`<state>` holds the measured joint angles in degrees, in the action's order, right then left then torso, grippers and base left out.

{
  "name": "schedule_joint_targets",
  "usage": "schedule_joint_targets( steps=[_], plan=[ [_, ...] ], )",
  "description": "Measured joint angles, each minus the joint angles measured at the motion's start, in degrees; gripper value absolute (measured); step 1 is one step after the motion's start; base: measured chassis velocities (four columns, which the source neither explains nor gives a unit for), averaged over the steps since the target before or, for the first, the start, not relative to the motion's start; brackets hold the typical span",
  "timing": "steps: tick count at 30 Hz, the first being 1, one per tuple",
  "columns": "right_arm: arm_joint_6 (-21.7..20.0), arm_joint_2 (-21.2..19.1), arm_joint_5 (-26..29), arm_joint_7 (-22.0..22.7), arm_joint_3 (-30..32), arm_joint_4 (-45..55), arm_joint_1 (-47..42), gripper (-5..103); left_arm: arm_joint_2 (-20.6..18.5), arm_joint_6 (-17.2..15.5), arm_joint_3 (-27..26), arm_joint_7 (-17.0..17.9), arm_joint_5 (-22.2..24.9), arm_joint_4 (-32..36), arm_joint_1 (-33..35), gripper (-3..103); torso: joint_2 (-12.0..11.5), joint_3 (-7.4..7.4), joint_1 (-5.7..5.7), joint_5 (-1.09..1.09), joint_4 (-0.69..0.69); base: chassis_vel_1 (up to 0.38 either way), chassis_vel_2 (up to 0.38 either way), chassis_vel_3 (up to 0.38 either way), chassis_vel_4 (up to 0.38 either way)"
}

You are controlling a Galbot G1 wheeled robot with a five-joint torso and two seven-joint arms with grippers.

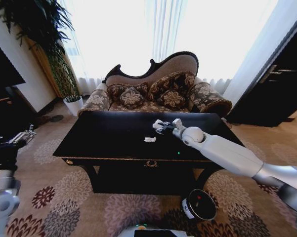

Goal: Move to the front of the table and place the trash on the table into the trash bin.

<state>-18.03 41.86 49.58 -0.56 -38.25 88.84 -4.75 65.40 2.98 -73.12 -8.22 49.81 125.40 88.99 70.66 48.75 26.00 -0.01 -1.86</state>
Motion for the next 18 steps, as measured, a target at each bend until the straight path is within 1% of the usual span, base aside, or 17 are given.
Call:
schedule_joint_targets(
  steps=[2, 8, 11, 17, 18],
  plan=[
    [0.2, -0.1, -0.2, -0.3, 0.0, -0.1, 0.0, 36, 0.0, 0.0, 0.0, 0.0, 0.0, 0.0, 0.0, 100, 0.0, 0.00, 0.00, 0.00, 0.00, 0.000, 0.000, 0.000, 0.000],
    [1.2, -0.7, -0.2, -1.5, 1.0, 0.1, -0.8, 36, 0.2, 0.0, 0.5, 0.0, -0.2, 0.0, -0.2, 100, 0.0, 0.00, 0.00, 0.00, 0.00, 0.000, 0.000, 0.000, 0.000],
    [2.4, -1.6, 0.6, -3.1, 2.1, 0.7, -1.5, 36, 0.3, 0.0, 0.7, 0.0, -0.2, 0.0, -0.2, 100, 0.0, 0.00, 0.00, 0.01, 0.00, 0.000, 0.000, 0.000, 0.000],
    [3.1, -2.9, 2.5, -4.5, 4.2, 2.0, -2.6, 36, 0.4, 0.0, 0.7, 0.0, -0.3, 0.2, -0.1, 100, 0.0, 0.00, 0.00, 0.00, 0.00, 0.000, 0.000, 0.000, 0.000],
    [3.5, -3.3, 2.7, -5.0, 4.8, 2.4, -3.1, 33, 0.4, 0.0, 0.7, 0.0, -0.3, 0.4, -0.1, 100, 0.0, 0.00, 0.00, 0.00, 0.00, 0.000, 0.000, 0.000, 0.000]
  ],
)
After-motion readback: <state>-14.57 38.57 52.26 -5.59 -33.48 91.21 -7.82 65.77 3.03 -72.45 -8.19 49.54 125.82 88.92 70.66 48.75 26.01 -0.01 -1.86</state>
